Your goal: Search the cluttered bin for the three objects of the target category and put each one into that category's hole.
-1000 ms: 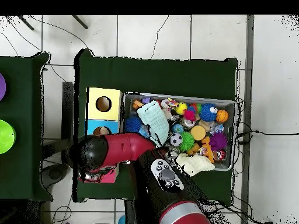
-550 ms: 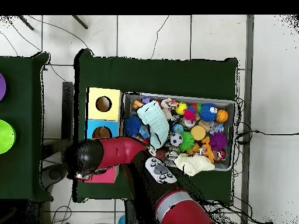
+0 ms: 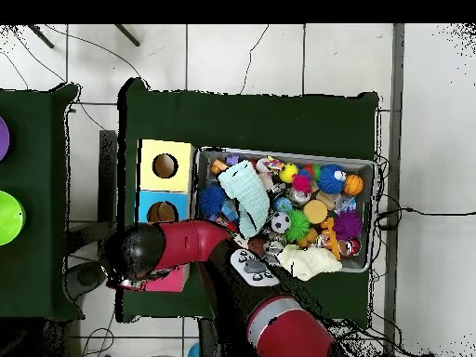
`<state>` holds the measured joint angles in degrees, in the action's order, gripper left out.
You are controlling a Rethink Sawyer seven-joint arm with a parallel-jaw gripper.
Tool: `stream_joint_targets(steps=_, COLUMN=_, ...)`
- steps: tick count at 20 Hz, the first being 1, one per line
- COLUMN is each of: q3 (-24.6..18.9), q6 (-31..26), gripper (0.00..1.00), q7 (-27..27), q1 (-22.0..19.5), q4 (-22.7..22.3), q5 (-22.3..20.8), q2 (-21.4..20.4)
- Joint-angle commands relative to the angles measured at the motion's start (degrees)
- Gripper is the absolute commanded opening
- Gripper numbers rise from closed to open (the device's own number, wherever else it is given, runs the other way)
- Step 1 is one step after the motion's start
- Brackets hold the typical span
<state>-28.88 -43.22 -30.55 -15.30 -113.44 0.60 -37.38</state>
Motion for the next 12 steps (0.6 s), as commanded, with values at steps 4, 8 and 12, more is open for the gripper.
stream_joint_targets(steps=4, q3=-2.9, q6=5.7, gripper=0.0, q7=-7.2, q1=-2.0, q4=-1.0, q5=-1.6, q2=2.9)
stream_joint_targets(steps=8, q3=-2.3, q6=5.7, gripper=0.0, q7=-7.3, q1=-1.1, q4=0.1, q5=-2.6, q2=1.5)
stream_joint_targets(steps=12, q3=-1.2, q6=4.9, gripper=0.0, q7=-7.4, q1=-0.2, q4=1.1, q5=-3.8, q2=0.3)
